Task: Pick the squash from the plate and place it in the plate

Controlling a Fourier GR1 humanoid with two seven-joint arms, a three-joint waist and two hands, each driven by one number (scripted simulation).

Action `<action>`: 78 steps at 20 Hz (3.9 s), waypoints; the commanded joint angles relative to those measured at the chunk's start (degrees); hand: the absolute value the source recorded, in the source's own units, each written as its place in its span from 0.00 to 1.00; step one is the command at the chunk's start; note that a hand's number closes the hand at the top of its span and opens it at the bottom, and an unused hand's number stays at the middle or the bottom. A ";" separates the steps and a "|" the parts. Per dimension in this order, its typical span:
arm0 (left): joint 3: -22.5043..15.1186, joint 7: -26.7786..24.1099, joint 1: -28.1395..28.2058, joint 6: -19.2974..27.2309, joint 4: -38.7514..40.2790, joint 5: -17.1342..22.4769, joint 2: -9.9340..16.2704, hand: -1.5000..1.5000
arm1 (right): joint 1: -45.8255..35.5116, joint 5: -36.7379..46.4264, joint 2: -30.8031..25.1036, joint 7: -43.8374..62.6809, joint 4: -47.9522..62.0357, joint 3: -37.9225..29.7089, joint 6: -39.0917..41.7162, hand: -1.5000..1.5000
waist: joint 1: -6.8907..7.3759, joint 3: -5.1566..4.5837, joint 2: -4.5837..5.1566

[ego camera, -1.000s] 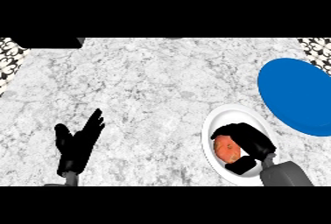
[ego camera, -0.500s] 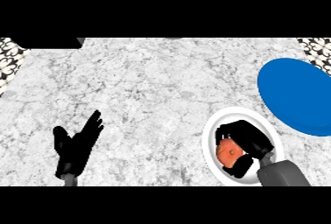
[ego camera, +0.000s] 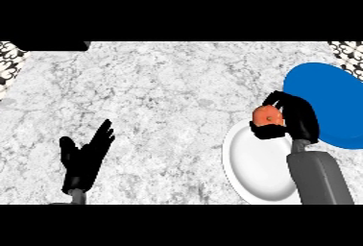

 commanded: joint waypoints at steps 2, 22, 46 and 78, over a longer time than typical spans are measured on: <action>-0.48 -0.26 -0.68 -0.57 -0.18 -0.19 0.13 0.50 | -7.49 7.92 0.66 18.33 0.64 -8.74 -12.63 1.00 | 1.77 -0.35 0.57; -1.86 -0.87 -3.13 -0.90 2.73 -1.42 -0.94 0.50 | -26.01 56.72 2.45 62.07 16.85 -30.38 -47.32 1.00 | 4.06 0.28 1.09; 0.83 -1.92 -4.47 -0.57 5.55 -1.11 -0.66 0.50 | -24.05 41.44 -13.42 49.15 49.83 -52.52 -57.16 0.00 | 1.17 0.65 0.19; 3.15 3.29 -1.90 -2.11 -0.26 1.54 0.81 0.50 | 8.89 -30.66 7.23 -3.92 -0.62 -22.94 -60.25 0.00 | -0.43 0.34 -0.90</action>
